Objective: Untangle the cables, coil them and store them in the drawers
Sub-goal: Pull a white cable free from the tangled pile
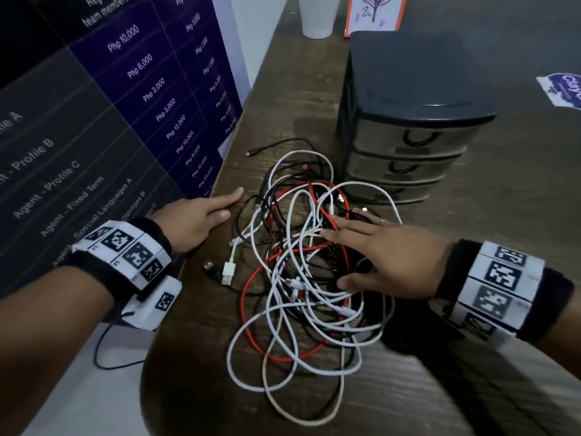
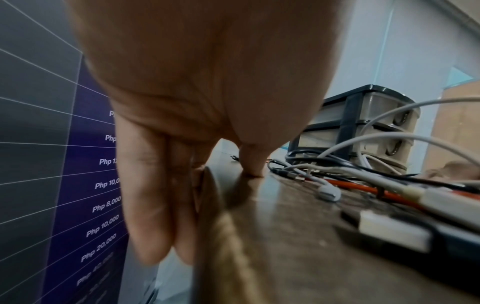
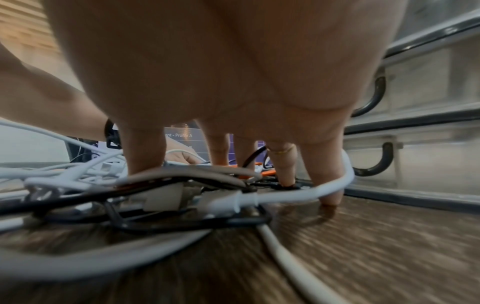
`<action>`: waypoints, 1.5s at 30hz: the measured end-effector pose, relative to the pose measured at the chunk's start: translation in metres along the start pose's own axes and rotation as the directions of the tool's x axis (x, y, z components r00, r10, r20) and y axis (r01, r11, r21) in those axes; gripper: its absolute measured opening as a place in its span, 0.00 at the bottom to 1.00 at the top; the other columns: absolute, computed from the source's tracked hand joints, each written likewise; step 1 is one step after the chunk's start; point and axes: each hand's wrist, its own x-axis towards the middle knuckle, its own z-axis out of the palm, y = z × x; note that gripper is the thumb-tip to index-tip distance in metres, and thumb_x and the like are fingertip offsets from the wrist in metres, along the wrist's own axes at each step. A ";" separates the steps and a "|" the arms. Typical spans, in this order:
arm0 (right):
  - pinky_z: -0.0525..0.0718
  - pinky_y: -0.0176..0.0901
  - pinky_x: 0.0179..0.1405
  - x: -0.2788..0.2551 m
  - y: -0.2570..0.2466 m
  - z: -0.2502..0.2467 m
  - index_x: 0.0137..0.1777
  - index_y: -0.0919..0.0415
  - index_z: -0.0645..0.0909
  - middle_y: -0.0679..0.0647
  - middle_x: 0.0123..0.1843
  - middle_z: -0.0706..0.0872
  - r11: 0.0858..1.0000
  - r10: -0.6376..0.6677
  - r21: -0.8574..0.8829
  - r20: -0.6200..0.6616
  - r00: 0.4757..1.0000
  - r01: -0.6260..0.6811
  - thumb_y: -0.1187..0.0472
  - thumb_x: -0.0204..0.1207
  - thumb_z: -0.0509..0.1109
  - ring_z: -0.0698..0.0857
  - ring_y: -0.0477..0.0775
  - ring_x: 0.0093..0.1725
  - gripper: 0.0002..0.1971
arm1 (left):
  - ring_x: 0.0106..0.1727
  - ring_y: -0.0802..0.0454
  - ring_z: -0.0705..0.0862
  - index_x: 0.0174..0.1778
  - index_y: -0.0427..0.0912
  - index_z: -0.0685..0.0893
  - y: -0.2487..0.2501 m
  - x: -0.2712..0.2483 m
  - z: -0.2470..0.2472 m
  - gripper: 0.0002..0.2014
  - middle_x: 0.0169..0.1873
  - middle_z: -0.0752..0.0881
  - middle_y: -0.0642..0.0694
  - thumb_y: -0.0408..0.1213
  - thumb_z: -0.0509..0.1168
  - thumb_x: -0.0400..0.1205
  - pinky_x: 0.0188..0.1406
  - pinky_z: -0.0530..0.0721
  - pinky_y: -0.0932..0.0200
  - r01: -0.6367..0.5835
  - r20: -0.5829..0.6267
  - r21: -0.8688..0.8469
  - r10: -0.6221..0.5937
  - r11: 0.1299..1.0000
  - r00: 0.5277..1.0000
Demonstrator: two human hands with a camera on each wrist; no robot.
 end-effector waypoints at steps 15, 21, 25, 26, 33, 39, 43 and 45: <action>0.76 0.52 0.73 -0.008 -0.023 -0.028 0.81 0.25 0.47 0.36 0.85 0.62 0.993 0.055 -0.104 -0.036 0.998 -0.058 0.32 0.78 0.60 0.74 0.51 0.78 0.35 | 0.69 0.45 0.76 0.78 0.73 0.65 0.010 -0.015 -0.019 0.21 0.71 0.73 0.47 0.57 0.54 0.87 0.61 0.82 0.42 -0.056 -0.142 0.284 0.100 0.957 0.985; 0.82 0.46 0.55 -0.018 -0.041 -0.050 0.69 0.32 0.76 0.38 0.56 0.88 0.976 0.184 -0.054 -0.297 0.937 -0.209 0.38 0.81 0.61 0.85 0.54 0.59 0.17 | 0.51 0.53 0.85 0.55 0.61 0.84 0.064 -0.060 -0.016 0.12 0.48 0.86 0.57 0.57 0.58 0.84 0.54 0.85 0.47 -0.377 -0.344 -0.008 0.352 0.926 0.871; 0.86 0.53 0.53 -0.006 -0.047 -0.037 0.56 0.40 0.83 0.39 0.49 0.88 0.982 0.185 0.109 -0.372 0.910 -0.155 0.42 0.77 0.66 0.86 0.51 0.50 0.11 | 0.44 0.48 0.85 0.44 0.56 0.84 0.092 -0.068 -0.003 0.28 0.38 0.86 0.54 0.76 0.52 0.76 0.49 0.84 0.48 -0.272 -0.226 0.085 0.285 0.958 0.932; 0.86 0.53 0.53 -0.004 -0.049 -0.033 0.56 0.40 0.83 0.40 0.50 0.88 0.982 0.181 0.126 -0.375 0.909 -0.143 0.42 0.76 0.67 0.86 0.51 0.50 0.11 | 0.45 0.47 0.85 0.44 0.56 0.84 0.097 -0.068 -0.001 0.28 0.39 0.86 0.54 0.76 0.53 0.75 0.50 0.84 0.48 -0.248 -0.220 0.126 0.270 0.961 0.937; 0.80 0.49 0.63 0.003 -0.039 -0.017 0.71 0.40 0.76 0.46 0.68 0.80 0.986 0.166 0.047 -0.282 0.945 -0.159 0.46 0.78 0.71 0.80 0.53 0.65 0.22 | 0.38 0.50 0.89 0.45 0.48 0.85 0.104 -0.064 0.000 0.07 0.36 0.88 0.49 0.41 0.63 0.86 0.45 0.89 0.49 -0.355 -0.251 -0.199 0.302 0.914 0.919; 0.81 0.50 0.64 -0.001 -0.028 -0.013 0.76 0.35 0.71 0.46 0.72 0.81 0.979 0.204 0.051 -0.187 0.961 -0.198 0.46 0.76 0.74 0.80 0.54 0.68 0.28 | 0.22 0.49 0.86 0.54 0.39 0.84 0.107 -0.072 -0.019 0.12 0.21 0.78 0.53 0.38 0.56 0.90 0.16 0.78 0.60 -0.424 -0.440 -0.595 0.165 0.683 0.883; 0.83 0.51 0.62 -0.006 -0.029 -0.013 0.74 0.35 0.73 0.48 0.69 0.83 0.974 0.223 0.085 -0.198 0.955 -0.210 0.45 0.76 0.74 0.82 0.54 0.65 0.27 | 0.14 0.50 0.77 0.51 0.38 0.86 0.106 -0.074 -0.020 0.10 0.24 0.78 0.43 0.39 0.61 0.88 0.13 0.71 0.62 -0.473 -0.511 -0.573 0.160 0.669 0.845; 0.83 0.52 0.62 -0.007 -0.030 -0.013 0.72 0.35 0.75 0.48 0.69 0.83 0.973 0.227 0.094 -0.217 0.949 -0.211 0.44 0.76 0.74 0.82 0.53 0.65 0.24 | 0.13 0.51 0.75 0.51 0.37 0.85 0.108 -0.077 -0.018 0.10 0.20 0.80 0.47 0.40 0.64 0.87 0.15 0.71 0.62 -0.465 -0.492 -0.555 0.178 0.690 0.852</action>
